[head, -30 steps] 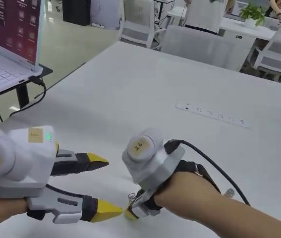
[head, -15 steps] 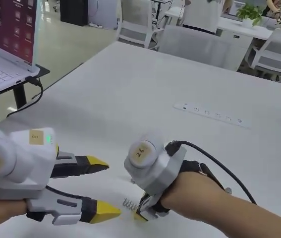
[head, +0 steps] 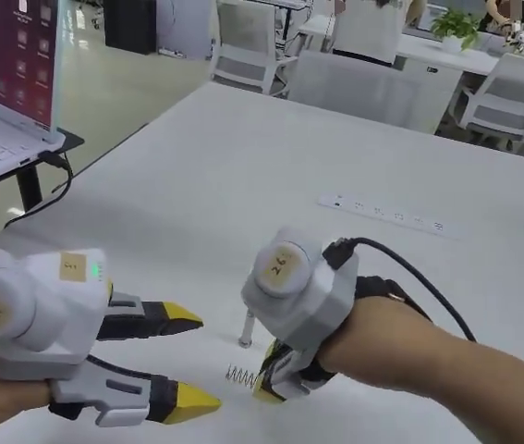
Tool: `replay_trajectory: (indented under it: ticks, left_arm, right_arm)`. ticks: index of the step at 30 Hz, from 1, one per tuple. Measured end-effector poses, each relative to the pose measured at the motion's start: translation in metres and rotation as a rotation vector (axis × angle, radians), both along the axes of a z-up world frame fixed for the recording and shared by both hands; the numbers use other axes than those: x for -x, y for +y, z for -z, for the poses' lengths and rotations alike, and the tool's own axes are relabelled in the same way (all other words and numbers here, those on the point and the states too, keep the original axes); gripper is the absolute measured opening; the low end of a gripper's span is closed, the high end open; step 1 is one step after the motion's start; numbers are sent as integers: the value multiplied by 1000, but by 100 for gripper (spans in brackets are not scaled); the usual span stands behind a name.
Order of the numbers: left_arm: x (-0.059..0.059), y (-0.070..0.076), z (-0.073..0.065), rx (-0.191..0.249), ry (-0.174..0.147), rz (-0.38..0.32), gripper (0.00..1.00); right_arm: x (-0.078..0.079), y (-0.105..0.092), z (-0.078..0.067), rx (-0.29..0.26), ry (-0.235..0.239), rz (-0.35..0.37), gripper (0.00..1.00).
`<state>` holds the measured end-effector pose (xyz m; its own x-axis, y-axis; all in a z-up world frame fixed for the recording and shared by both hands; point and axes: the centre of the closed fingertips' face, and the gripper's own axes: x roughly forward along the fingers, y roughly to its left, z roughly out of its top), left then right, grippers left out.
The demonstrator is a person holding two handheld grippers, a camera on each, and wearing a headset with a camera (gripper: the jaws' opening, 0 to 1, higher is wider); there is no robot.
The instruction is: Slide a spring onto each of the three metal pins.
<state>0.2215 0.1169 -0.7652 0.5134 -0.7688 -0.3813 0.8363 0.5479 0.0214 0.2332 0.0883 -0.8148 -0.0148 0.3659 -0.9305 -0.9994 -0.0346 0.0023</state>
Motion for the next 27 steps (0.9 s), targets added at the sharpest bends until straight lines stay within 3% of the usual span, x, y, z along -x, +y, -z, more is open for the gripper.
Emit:
replay_trajectory:
  ticks: [9,22,27]
  left_arm:
    - [3,-16,-6,10,-14,68,33]
    - [7,-27,-14,26,-41,125,17]
    - [9,-30,-13,25,-44,144,10]
  right_arm:
    - [14,1,-34,-37,2,-110,8]
    - [19,-1,-42,-31,-32,-223,8]
    - [19,0,-44,-38,-38,-235,8]
